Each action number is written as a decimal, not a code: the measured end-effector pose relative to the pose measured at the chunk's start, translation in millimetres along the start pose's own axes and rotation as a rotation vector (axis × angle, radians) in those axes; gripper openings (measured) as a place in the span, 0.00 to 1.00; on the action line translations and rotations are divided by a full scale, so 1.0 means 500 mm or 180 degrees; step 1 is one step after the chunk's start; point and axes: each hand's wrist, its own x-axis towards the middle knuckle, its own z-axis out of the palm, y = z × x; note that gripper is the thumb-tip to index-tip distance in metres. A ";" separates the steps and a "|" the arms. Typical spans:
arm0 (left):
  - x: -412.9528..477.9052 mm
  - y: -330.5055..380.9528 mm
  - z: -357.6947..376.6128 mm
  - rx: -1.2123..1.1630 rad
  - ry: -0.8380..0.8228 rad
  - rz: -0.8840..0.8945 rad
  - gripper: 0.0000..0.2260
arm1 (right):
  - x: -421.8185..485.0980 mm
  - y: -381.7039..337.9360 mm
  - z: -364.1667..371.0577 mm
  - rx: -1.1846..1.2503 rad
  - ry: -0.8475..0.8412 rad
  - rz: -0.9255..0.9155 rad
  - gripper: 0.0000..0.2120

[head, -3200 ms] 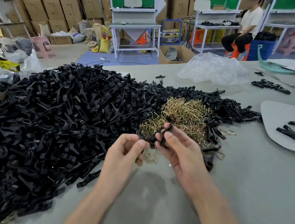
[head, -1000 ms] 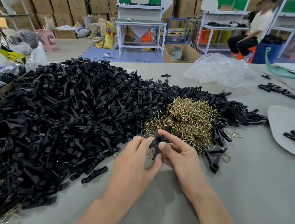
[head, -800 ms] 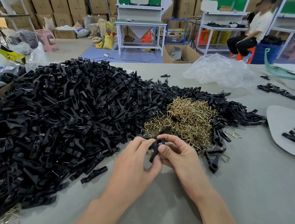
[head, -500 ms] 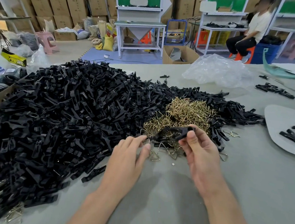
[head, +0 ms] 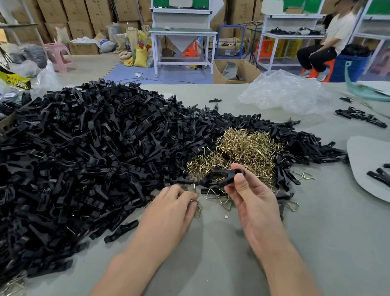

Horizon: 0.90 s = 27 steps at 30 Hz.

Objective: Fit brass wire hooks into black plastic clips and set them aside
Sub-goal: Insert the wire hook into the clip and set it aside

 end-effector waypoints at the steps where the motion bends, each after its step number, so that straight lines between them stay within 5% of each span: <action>1: 0.002 0.002 -0.003 0.0026 0.0032 -0.0031 0.13 | 0.000 0.001 0.000 0.0023 0.0000 -0.0003 0.10; 4: 0.003 0.006 -0.008 -0.0130 0.0152 -0.0271 0.12 | 0.002 0.002 -0.002 0.0143 -0.0015 0.0030 0.10; 10: 0.000 0.021 -0.033 -0.2222 0.0487 -0.0972 0.07 | 0.001 0.009 0.007 0.0427 -0.0207 0.0239 0.10; 17: 0.000 0.040 -0.046 -0.3105 0.0010 -0.0878 0.11 | 0.002 0.019 0.021 0.0489 -0.0312 0.0369 0.13; 27: 0.000 0.039 -0.059 -0.3733 0.0566 -0.0904 0.09 | 0.001 0.020 0.025 0.0697 -0.0336 0.0458 0.11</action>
